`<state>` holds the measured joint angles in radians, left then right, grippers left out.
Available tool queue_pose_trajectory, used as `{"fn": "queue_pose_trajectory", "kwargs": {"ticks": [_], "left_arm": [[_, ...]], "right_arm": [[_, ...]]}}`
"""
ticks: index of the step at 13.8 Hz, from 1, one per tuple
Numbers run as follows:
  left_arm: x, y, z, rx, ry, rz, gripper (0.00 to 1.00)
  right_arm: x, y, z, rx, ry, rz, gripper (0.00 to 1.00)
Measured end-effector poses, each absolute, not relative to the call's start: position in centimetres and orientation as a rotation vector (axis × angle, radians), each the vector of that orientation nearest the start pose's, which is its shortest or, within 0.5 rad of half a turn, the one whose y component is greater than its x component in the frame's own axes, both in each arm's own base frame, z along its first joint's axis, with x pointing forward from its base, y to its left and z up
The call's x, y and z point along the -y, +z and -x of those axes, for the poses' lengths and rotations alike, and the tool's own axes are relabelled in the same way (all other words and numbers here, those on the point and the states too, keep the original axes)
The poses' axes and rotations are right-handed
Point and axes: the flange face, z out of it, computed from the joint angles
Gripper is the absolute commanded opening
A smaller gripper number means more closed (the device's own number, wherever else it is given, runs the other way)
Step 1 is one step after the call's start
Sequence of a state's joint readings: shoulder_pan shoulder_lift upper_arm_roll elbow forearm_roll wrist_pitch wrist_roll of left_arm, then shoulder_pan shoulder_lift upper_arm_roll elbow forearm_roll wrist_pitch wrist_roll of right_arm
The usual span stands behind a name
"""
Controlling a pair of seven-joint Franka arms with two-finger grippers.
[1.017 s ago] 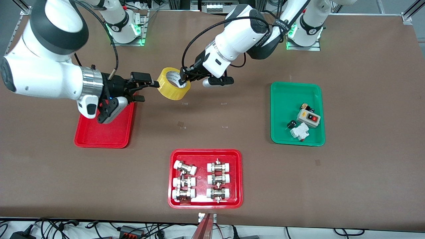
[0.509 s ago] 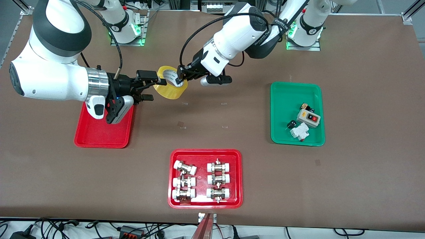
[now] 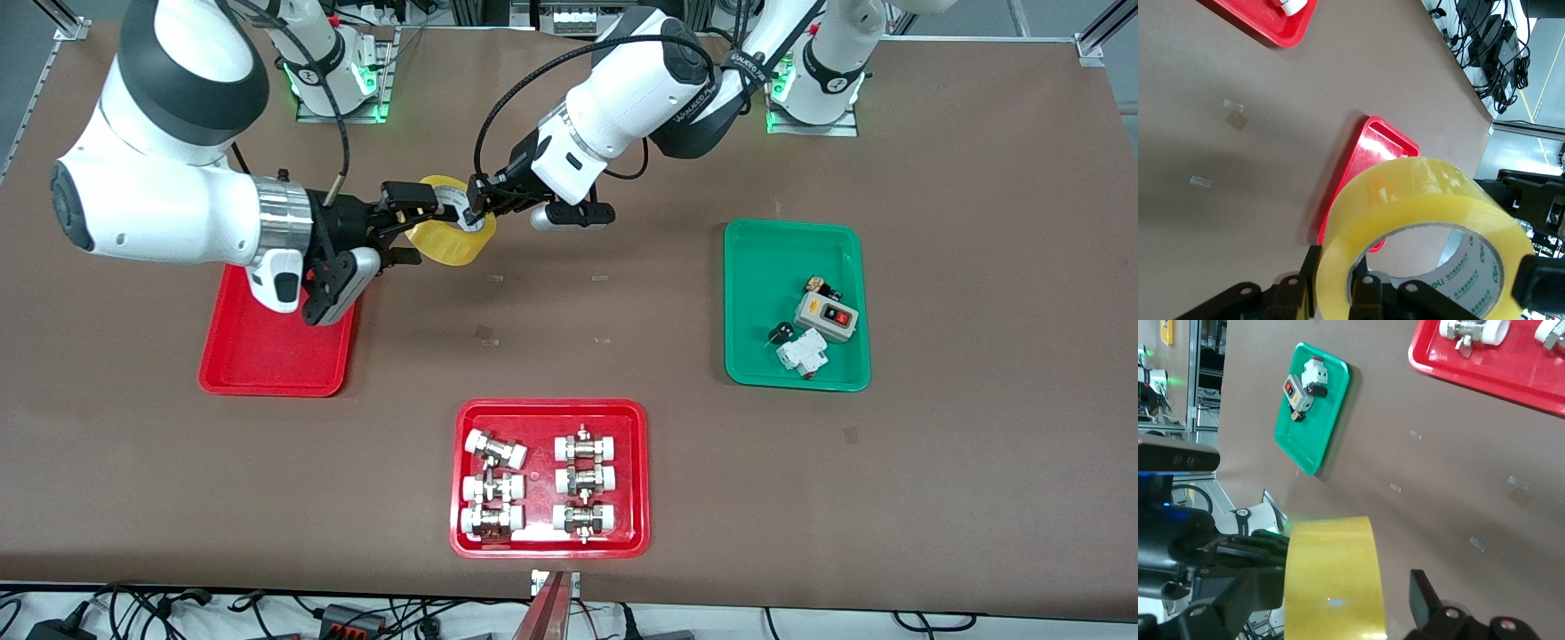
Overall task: Left arm passes tape to right arm into tray
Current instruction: 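Close the right gripper on the tape roll beside the left gripper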
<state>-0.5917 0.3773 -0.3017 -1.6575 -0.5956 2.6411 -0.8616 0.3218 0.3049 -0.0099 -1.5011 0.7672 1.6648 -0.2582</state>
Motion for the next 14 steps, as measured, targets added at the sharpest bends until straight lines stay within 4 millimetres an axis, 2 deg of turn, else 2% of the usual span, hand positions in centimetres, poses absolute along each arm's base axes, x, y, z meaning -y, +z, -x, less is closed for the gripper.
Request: {"fn": "queue_pose_trajectory", "kwargs": {"ticks": [3,4,5,7,9,12,14], "left_arm": [[51.99,46.52,-47.38,-0.542,-0.047,-2.289,0.01],[51.99,46.53,-47.38,-0.542,-0.047,-2.289,0.01],[51.99,46.54,-47.39,-0.542,-0.046,-2.289,0.01],[52.0,46.55,-47.39,-0.541,-0.046,-2.289,0.01],[52.0,46.55,-47.39,-0.541,-0.046,-2.289,0.01],[52.0,46.59,-47.41,-0.541,-0.046,-2.288,0.01],[52.0,46.59,-47.41,-0.541,-0.046,-2.288,0.02]], "right_arm": [[-26.48,50.83,-59.15,0.522,0.198,2.328,1.0],[-26.41,50.83,-59.18,0.521,0.197,2.329,0.95],[-26.35,50.82,-59.2,0.52,0.197,2.329,0.68],[-26.29,50.82,-59.23,0.519,0.197,2.33,0.59],[-26.24,50.74,-59.24,0.518,0.199,2.331,0.45],[-26.19,50.65,-59.23,0.519,0.203,2.333,0.38],[-26.19,50.65,-59.24,0.52,0.203,2.333,0.37]]}}
